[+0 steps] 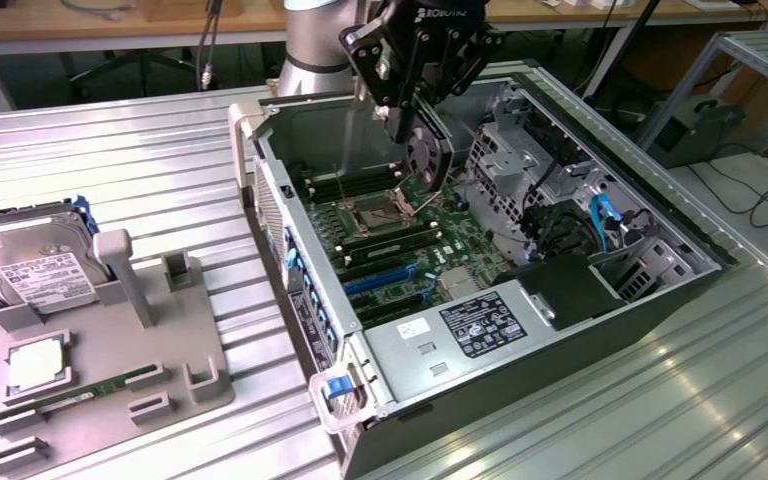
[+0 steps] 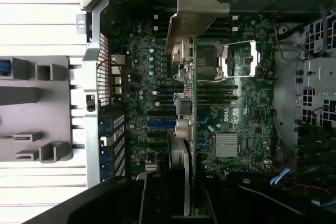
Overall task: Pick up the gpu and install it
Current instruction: 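Pick up the gpu and move the gpu toward the slot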
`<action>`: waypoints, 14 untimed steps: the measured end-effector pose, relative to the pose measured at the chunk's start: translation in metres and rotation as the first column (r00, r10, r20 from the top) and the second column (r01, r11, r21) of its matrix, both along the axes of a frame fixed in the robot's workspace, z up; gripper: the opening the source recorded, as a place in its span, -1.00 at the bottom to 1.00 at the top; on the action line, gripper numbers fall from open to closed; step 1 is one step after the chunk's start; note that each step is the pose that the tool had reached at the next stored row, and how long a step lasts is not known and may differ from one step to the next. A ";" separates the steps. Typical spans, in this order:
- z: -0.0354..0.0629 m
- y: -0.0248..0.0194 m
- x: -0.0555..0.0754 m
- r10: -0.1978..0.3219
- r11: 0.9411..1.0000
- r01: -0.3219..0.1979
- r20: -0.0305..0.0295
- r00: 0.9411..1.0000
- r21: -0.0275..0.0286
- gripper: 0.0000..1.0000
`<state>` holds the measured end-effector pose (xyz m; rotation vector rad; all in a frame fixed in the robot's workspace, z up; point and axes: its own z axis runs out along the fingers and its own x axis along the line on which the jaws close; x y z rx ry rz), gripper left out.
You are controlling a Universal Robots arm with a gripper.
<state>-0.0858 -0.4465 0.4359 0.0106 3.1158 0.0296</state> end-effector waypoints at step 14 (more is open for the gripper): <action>0.0000 0.0000 0.014 0.000 1.000 0.000 0.000 1.000 0.000 -0.45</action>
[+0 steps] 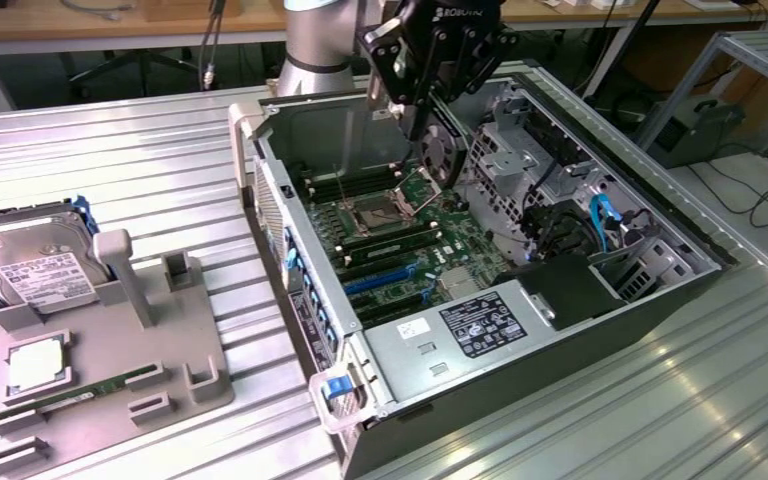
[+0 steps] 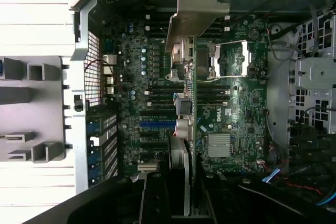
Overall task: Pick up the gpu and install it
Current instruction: 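Pick up the gpu and move the gpu toward the slot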
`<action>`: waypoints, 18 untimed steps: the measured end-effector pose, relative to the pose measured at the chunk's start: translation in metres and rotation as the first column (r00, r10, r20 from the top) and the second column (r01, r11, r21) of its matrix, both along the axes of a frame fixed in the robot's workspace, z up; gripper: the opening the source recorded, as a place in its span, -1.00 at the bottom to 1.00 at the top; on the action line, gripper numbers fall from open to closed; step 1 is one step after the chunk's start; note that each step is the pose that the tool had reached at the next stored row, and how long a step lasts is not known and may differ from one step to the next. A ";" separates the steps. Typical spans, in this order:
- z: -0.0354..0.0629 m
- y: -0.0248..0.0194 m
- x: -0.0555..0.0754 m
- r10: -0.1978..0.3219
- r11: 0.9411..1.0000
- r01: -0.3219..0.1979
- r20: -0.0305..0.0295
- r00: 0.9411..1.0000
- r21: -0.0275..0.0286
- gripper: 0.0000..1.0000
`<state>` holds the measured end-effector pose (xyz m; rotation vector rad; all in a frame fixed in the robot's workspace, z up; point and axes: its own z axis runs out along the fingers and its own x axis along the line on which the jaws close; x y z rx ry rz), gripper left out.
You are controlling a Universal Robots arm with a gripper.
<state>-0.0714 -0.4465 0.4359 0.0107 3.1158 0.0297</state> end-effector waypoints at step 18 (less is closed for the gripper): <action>0.0000 0.0000 0.049 0.000 1.000 0.000 0.000 1.000 0.000 -0.45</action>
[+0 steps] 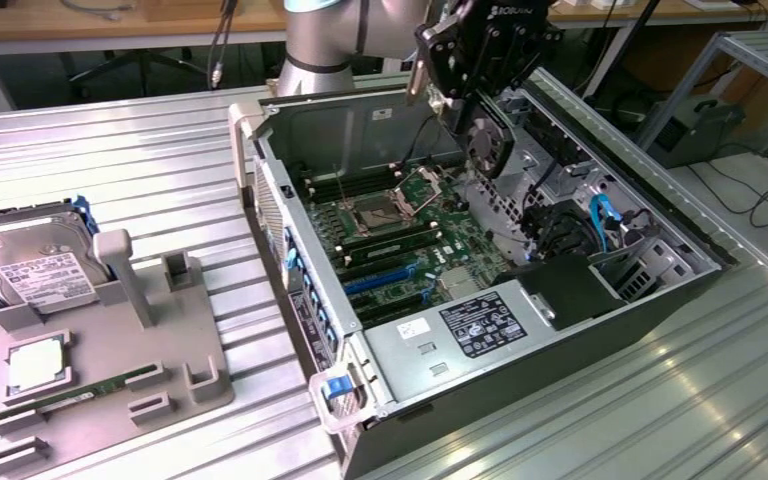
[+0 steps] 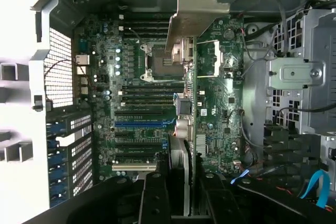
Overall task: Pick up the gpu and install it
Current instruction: 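Pick up the gpu and move the gpu toward the slot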
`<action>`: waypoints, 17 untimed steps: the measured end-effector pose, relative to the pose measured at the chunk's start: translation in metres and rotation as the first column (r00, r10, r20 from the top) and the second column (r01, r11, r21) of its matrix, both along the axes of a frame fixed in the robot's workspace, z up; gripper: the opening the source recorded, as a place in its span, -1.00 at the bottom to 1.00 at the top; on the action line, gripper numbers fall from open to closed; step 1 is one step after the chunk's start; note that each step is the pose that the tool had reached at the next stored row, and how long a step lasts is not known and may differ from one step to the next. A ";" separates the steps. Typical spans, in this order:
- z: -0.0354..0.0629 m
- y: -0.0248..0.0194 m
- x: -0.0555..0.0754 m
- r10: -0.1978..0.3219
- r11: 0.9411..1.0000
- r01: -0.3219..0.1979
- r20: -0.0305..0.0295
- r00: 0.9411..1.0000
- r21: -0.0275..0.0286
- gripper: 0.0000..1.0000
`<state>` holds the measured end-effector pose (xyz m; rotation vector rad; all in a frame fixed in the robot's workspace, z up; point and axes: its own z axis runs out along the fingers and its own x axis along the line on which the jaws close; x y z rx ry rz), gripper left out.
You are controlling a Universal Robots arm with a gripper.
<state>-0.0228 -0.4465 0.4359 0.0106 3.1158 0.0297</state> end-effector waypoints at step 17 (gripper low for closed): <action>0.0000 0.0000 0.025 0.000 1.000 0.000 0.000 1.000 0.000 -0.45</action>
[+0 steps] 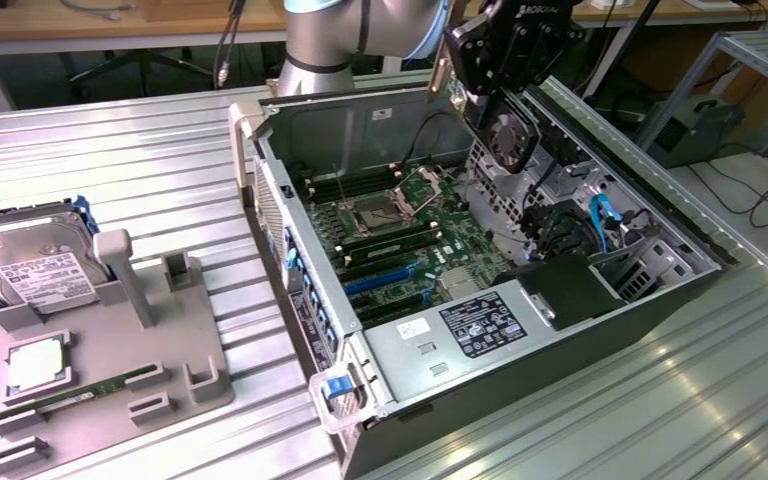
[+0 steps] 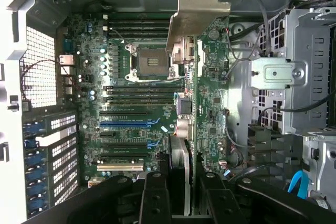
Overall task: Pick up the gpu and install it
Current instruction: 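Pick up the gpu and move the gpu toward the slot, then insert the gpu into the slot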
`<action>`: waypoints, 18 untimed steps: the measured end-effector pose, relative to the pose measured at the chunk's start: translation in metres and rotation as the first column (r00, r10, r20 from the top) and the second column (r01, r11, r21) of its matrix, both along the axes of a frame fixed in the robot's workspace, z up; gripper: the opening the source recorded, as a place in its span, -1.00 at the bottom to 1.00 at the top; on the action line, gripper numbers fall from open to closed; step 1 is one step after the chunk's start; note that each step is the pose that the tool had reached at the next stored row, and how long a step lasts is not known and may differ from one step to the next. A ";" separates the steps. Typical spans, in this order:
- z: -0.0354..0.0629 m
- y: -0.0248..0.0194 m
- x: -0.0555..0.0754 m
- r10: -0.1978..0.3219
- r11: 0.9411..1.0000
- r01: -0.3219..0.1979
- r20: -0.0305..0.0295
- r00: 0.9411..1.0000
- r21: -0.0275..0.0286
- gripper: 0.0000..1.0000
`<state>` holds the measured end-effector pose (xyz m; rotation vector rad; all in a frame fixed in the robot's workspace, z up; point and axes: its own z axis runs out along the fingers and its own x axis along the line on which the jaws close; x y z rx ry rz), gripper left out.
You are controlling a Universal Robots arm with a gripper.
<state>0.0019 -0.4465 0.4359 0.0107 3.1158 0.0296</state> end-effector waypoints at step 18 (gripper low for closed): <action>0.0000 0.0000 0.000 0.165 0.986 -0.165 0.000 0.986 0.000 -0.45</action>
